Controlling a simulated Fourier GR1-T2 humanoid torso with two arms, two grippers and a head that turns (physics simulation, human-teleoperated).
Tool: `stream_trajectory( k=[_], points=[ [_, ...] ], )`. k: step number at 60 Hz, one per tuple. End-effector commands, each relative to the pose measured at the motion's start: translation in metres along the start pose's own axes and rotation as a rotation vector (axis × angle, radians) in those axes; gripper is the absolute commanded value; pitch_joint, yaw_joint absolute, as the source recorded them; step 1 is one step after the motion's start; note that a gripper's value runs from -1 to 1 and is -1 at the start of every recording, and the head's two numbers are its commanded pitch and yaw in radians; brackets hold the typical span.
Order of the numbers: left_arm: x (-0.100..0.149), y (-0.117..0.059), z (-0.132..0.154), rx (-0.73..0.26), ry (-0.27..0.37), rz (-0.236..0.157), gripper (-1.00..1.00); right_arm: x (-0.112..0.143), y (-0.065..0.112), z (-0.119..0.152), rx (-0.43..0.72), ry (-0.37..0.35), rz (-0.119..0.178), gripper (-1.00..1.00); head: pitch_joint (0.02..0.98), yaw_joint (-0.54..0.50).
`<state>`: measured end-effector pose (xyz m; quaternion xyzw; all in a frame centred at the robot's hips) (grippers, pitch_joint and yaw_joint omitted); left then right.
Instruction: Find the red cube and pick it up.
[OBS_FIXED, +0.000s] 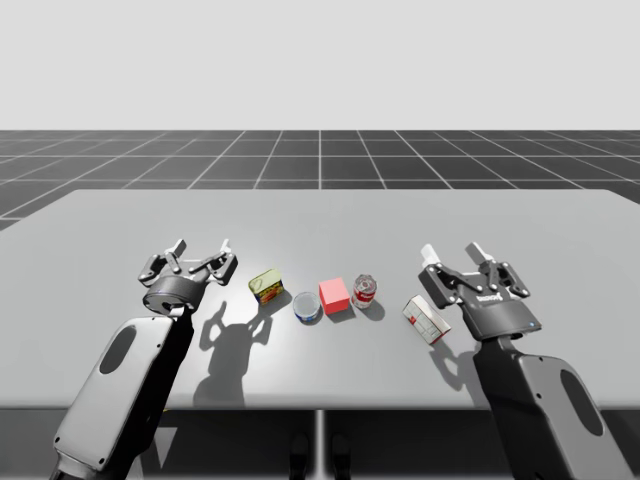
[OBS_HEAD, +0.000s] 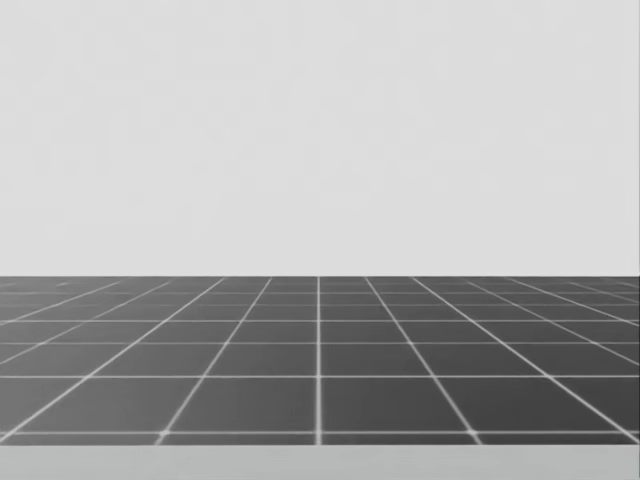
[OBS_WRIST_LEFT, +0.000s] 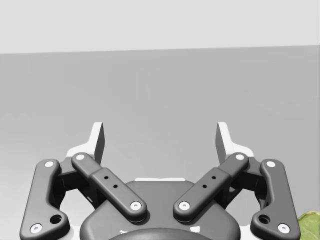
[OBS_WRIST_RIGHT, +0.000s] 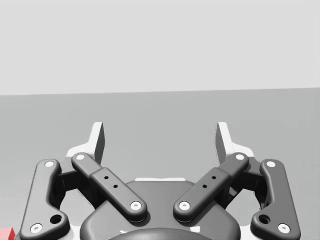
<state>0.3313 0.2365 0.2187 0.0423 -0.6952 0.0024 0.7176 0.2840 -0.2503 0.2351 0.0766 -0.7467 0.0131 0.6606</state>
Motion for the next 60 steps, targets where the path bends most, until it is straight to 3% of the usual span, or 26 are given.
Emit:
stream_trajectory(
  k=[1,3,6,15,39,60],
  points=[
    [0.0003,0.0001,0.0,0.002,-0.002,-0.001,-1.0,-0.0008,0.0012,0.001,-0.037,-0.023,-0.015,-1.0,0.066,0.0],
    [0.0002,-0.0001,0.0,0.001,-0.002,-0.001,-1.0,-0.0013,0.0018,0.0011,-0.004,-0.007,0.0,-1.0,0.069,0.0],
    [0.0001,-0.0002,0.0,0.002,-0.002,-0.002,-1.0,-0.0013,0.0022,0.0004,0.003,0.01,-0.022,-1.0,0.075,0.0],
    [0.0003,-0.0002,0.0001,0.005,-0.005,-0.003,-1.0,-0.0009,0.0004,-0.001,0.019,0.046,-0.02,-1.0,0.144,0.0],
    [0.0004,-0.0006,0.0001,0.007,-0.008,-0.013,-1.0,-0.0018,0.0008,-0.0024,0.003,0.054,0.0,-1.0,0.494,-0.03],
    [0.0008,-0.0016,0.0012,0.006,-0.012,-0.016,-1.0,-0.0022,0.0006,-0.0021,0.0,0.056,0.01,-1.0,0.734,-0.06]
  ],
)
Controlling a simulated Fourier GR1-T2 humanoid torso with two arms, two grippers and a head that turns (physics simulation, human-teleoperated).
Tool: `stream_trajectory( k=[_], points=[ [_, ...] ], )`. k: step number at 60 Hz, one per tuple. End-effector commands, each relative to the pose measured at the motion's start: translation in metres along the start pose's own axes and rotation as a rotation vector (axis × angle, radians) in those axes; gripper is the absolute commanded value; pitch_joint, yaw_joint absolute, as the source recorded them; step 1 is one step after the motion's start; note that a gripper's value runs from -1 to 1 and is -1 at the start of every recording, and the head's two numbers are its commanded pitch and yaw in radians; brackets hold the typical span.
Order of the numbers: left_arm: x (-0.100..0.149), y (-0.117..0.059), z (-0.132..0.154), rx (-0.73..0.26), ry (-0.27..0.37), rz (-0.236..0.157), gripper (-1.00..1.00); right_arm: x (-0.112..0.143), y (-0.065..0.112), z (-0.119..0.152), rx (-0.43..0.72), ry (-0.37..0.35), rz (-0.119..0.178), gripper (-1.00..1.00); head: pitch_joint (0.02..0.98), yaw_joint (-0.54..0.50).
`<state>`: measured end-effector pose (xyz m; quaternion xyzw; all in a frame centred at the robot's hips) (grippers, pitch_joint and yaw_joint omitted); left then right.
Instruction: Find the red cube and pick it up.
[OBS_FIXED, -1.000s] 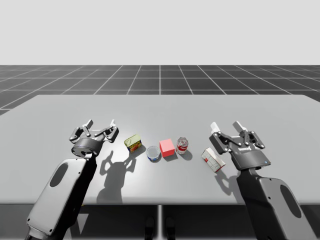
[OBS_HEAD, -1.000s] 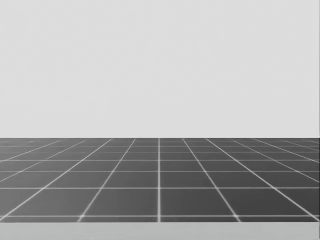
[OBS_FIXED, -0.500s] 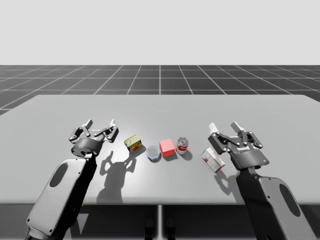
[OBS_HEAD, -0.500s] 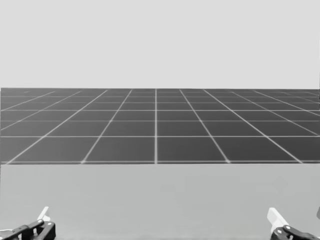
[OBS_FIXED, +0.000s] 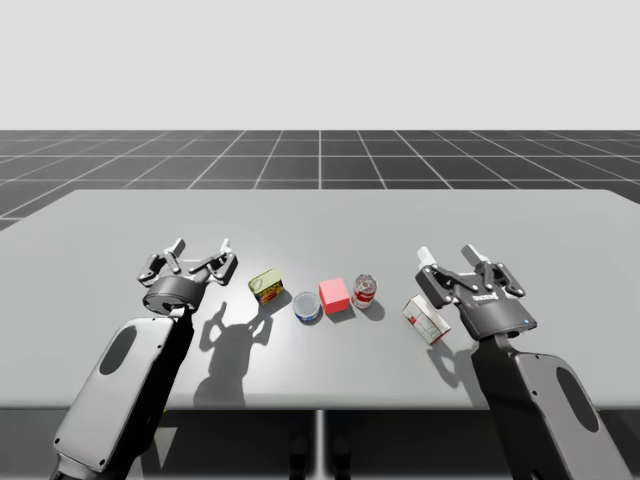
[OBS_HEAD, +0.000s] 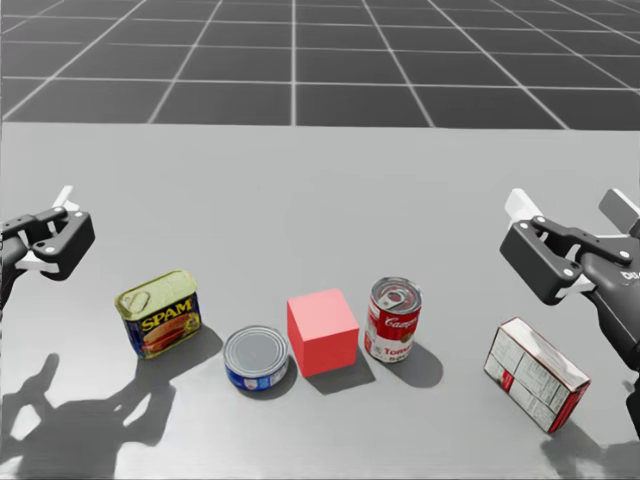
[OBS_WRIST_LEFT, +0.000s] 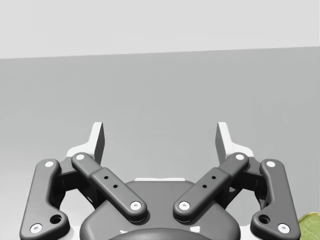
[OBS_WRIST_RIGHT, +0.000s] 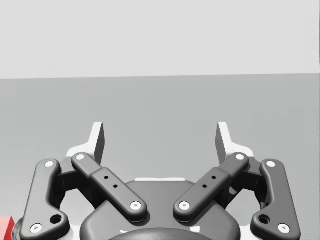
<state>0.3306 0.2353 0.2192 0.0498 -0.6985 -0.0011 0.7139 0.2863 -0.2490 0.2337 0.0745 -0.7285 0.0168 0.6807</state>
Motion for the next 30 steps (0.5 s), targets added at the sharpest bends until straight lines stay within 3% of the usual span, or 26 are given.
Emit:
stream_trajectory(
  k=[1,10,20,24,25,27,30],
  points=[
    [0.0,-0.001,0.0,-0.001,-0.001,-0.001,-1.0,-0.001,0.0,0.0,-0.001,0.002,0.005,-1.0,0.74,-0.06],
    [0.0,-0.002,0.0,-0.004,0.001,-0.001,-1.0,-0.001,0.0,0.0,-0.001,0.004,0.008,-1.0,0.821,-0.06],
    [0.0,-0.003,0.001,-0.004,0.0,-0.003,-1.0,0.001,0.004,0.002,0.006,-0.002,0.003,-1.0,0.833,-0.06],
    [0.0,-0.003,0.001,-0.003,-0.001,-0.004,-1.0,0.003,0.009,0.004,0.015,-0.017,0.015,-1.0,0.835,-0.06],
    [-0.001,-0.003,0.001,-0.003,0.0,-0.007,-1.0,0.003,0.013,0.006,0.02,-0.015,-0.012,-1.0,0.837,-0.06],
    [-0.001,-0.004,0.001,-0.002,0.0,-0.009,-1.0,0.004,0.017,0.007,0.031,-0.009,-0.026,-1.0,0.839,-0.07],
    [-0.002,-0.005,0.001,-0.001,0.0,-0.015,-1.0,0.004,0.022,0.011,0.031,-0.006,-0.015,-1.0,0.839,-0.07]
  ],
)
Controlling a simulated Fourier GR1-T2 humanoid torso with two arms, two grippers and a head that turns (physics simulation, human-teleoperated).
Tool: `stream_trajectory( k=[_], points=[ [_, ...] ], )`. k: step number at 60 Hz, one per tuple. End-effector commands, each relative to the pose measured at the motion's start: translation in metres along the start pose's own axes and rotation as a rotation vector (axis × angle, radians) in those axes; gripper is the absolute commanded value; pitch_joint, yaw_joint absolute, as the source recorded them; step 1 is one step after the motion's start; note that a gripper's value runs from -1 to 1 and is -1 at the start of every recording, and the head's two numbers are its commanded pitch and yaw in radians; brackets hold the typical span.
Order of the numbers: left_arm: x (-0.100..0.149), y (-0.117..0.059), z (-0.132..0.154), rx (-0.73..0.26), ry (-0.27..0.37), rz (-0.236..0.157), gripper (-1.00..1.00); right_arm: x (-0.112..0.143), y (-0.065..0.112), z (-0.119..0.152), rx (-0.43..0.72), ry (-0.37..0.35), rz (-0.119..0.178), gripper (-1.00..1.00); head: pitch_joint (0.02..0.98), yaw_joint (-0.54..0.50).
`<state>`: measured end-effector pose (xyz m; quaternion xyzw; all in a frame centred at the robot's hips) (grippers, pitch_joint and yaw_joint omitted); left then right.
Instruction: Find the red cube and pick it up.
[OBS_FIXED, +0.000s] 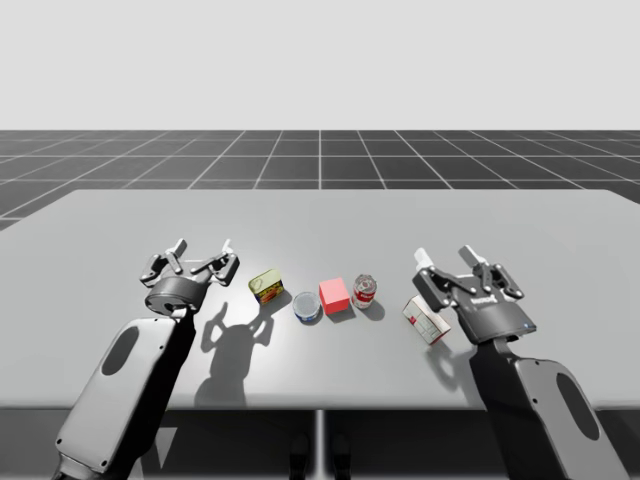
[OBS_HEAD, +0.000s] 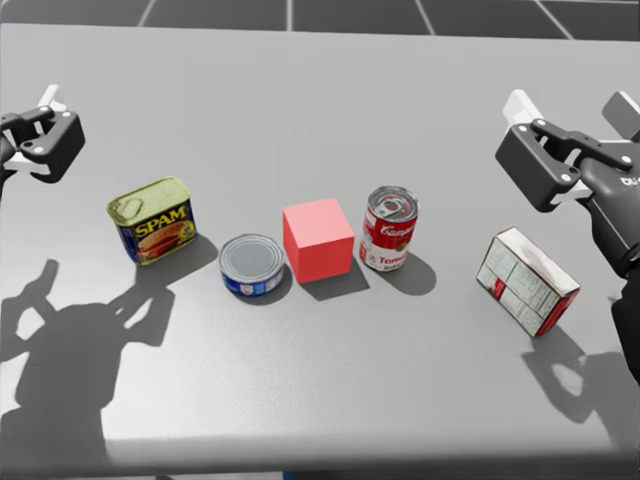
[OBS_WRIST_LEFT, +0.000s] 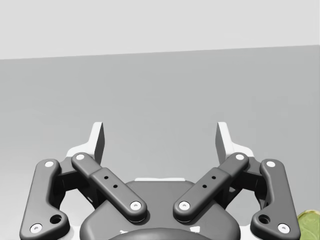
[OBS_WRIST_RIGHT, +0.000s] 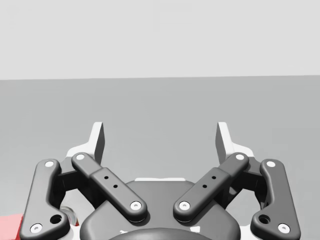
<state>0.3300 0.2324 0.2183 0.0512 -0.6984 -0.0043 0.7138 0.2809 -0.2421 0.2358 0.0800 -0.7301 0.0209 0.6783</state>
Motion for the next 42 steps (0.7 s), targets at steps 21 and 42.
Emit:
stream_trajectory(
  k=[21,42],
  points=[
    [-0.003,-0.005,0.0,-0.003,0.006,-0.009,-1.0,-0.003,0.081,0.06,0.146,0.08,-0.054,-1.0,0.842,-0.07],
    [-0.004,-0.005,-0.001,-0.001,0.009,-0.013,-1.0,-0.03,0.124,0.079,0.188,0.152,-0.159,-1.0,0.85,-0.07]
  ],
)
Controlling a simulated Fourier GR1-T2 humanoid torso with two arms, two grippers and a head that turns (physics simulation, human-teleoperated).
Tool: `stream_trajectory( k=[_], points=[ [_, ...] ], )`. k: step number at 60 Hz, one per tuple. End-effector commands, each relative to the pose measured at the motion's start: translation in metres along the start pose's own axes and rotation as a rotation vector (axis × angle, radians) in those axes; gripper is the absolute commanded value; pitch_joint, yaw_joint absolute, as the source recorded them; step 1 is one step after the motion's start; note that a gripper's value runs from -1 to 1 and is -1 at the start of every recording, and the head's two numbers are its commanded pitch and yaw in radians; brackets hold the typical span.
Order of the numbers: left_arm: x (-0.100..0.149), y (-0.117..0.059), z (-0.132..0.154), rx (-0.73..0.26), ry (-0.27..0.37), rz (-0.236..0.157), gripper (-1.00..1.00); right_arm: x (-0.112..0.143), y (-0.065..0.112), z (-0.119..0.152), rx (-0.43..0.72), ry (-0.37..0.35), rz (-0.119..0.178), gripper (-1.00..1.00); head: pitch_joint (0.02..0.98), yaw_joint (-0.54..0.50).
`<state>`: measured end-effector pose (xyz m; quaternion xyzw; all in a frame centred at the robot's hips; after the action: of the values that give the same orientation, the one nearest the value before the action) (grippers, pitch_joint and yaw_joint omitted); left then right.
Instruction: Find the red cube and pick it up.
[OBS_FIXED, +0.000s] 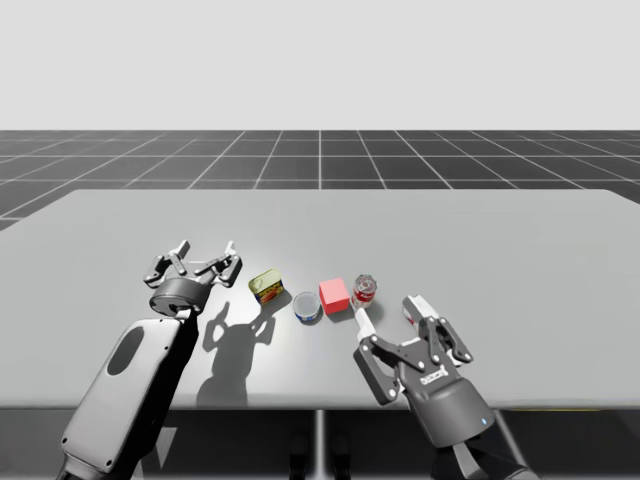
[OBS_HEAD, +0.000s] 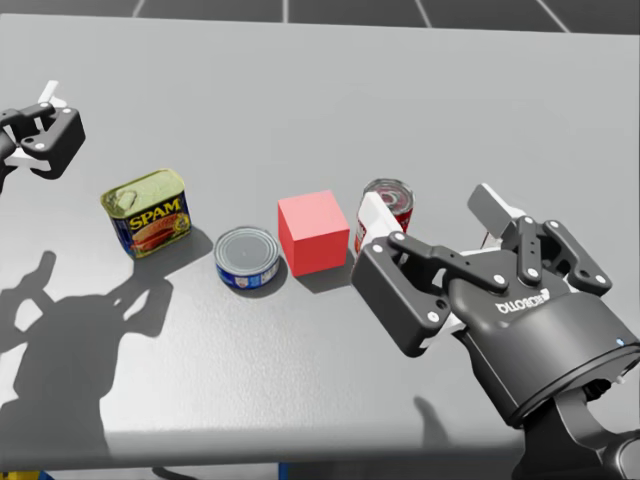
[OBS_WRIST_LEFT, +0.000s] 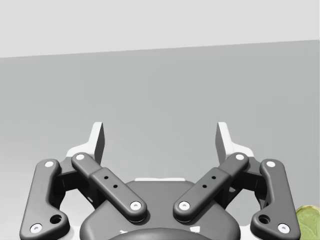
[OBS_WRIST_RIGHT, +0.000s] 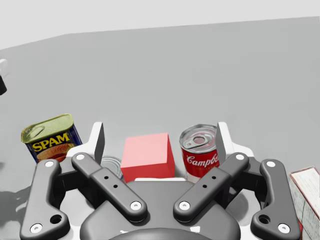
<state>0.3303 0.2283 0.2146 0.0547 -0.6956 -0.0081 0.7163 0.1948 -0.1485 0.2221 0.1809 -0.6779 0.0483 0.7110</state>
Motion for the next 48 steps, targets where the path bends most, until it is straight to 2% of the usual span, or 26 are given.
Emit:
stream_trajectory(
  k=[1,7,14,27,29,34,48],
  points=[
    [-0.001,0.0,-0.001,0.0,0.002,-0.002,-1.0,-0.018,0.02,0.0,0.014,0.032,-0.041,-1.0,0.85,-0.07],
    [-0.001,-0.001,-0.001,0.0,0.002,-0.004,-1.0,-0.034,0.024,-0.008,-0.006,0.062,-0.044,-1.0,0.853,-0.07],
    [-0.001,-0.001,-0.001,0.0,0.002,-0.005,-1.0,-0.051,0.028,-0.018,-0.023,0.089,-0.024,-1.0,0.858,-0.07],
    [-0.001,-0.001,-0.001,-0.001,0.0,-0.006,-1.0,-0.068,0.027,-0.034,-0.036,0.137,-0.052,-1.0,0.86,-0.07],
    [-0.001,-0.002,-0.001,-0.002,-0.001,-0.007,-1.0,-0.073,0.027,-0.039,-0.042,0.14,-0.036,-1.0,0.859,-0.07],
    [-0.001,-0.002,-0.001,-0.005,-0.003,-0.007,-1.0,-0.078,0.028,-0.046,-0.047,0.151,-0.027,-1.0,0.857,-0.07],
    [0.001,-0.001,0.0,-0.003,-0.009,-0.002,-1.0,-0.08,0.03,-0.066,-0.057,0.156,0.023,-1.0,0.857,-0.06]
  ],
)
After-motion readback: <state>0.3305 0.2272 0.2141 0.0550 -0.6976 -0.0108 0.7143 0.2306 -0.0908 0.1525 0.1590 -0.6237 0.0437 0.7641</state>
